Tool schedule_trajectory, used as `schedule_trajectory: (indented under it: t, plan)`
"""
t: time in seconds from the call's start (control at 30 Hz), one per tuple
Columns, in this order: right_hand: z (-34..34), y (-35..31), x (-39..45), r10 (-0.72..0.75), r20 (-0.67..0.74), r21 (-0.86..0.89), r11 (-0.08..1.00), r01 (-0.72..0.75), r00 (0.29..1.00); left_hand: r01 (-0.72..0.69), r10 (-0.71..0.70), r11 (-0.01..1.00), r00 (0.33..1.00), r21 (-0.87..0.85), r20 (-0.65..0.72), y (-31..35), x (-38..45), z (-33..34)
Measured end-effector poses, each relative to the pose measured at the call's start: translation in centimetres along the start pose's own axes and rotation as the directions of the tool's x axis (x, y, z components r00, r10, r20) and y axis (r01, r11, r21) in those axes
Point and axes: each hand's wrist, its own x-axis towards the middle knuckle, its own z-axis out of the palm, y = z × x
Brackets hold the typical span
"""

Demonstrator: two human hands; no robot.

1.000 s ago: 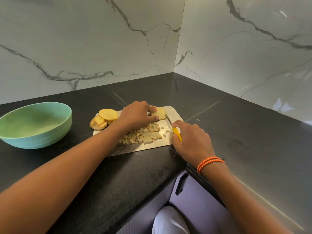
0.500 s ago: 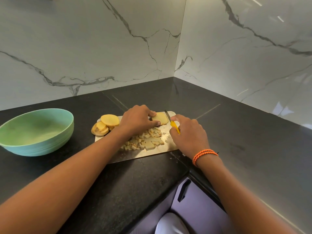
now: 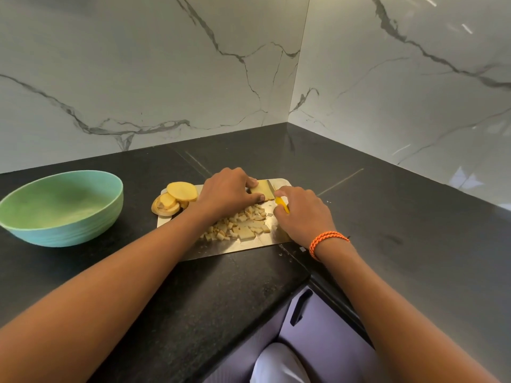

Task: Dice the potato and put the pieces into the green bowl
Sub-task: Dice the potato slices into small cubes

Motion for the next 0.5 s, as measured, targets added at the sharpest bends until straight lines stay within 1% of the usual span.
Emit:
schedule_trajectory:
  t: [0.2,0.3,0.5]
  plan:
    - [-1.1,1.2,-3.5,-0.008,0.001,0.005,1.0,0.008,1.0,0.028,-0.028,1.0,0.999,-0.01,0.018,0.0,-0.1,0.0]
    - [-1.5,2.1,-4.7,0.01,0.002,0.02,1.0,-0.011,1.0,0.029,-0.028,0.999,0.999,-0.028,0.022,-0.1,-0.1,0.1]
    - [-1.4,1.9,-4.4,0.013,-0.004,0.044,0.999,-0.012,1.0,0.012,-0.011,0.999,1.0,-0.042,0.007,-0.2,-0.1,0.1]
